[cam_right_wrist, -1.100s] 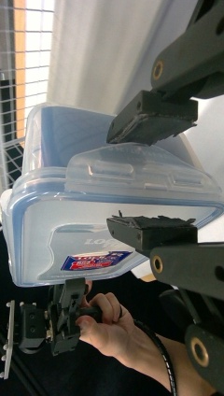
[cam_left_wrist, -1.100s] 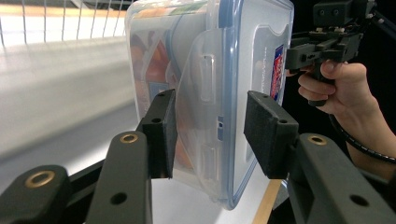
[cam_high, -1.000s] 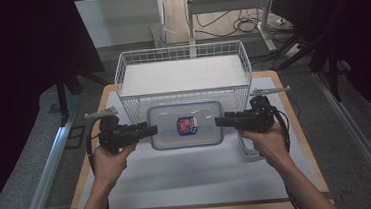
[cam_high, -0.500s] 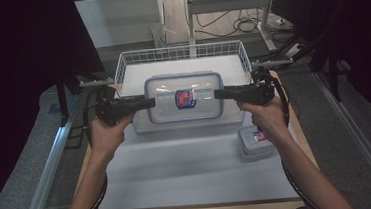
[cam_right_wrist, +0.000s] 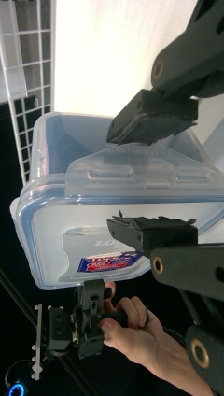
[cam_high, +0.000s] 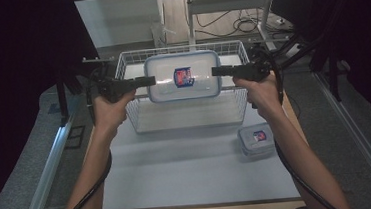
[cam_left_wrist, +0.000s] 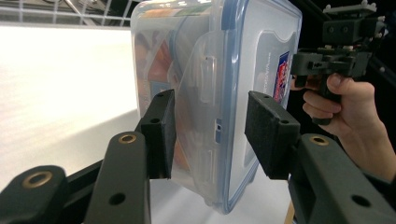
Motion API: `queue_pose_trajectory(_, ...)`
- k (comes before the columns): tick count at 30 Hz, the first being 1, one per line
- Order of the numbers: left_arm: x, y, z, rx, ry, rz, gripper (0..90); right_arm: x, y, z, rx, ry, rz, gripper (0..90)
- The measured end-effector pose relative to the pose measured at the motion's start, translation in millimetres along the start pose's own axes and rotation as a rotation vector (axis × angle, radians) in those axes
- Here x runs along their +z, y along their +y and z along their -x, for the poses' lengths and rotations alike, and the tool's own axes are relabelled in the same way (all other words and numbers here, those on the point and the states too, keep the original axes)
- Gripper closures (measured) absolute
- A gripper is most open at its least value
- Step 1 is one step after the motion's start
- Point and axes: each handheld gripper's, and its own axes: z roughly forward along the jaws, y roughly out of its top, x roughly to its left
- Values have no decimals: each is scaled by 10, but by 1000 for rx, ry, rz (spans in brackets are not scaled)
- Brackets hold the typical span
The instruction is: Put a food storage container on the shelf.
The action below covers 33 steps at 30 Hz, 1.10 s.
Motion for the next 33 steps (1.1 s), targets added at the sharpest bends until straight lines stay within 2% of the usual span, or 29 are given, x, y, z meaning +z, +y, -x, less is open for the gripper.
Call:
queue_pose_trajectory(1,4,26,-14,-8,1,4,541,29,56,19,12,-1,-1,529)
queue_pose_trajectory(10,46,178,-128,-44,21,1,538,152,199,142,58,-1,-6,523)
queue_pose_trajectory(19,94,212,-131,-25,66,8,507,221,242,169,40,-22,3,505)
queue_pose_trajectory(25,132,230,-200,-57,62,27,486,297,272,180,33,-57,12,470)
queue_pose_trajectory(27,135,230,-218,-65,57,32,484,315,275,200,46,-58,22,469)
queue_pose_trajectory(31,164,225,-303,-107,34,61,480,346,272,240,68,-56,40,463)
queue_pose_trajectory(33,170,225,-313,-105,42,66,473,358,271,258,67,-60,48,457)
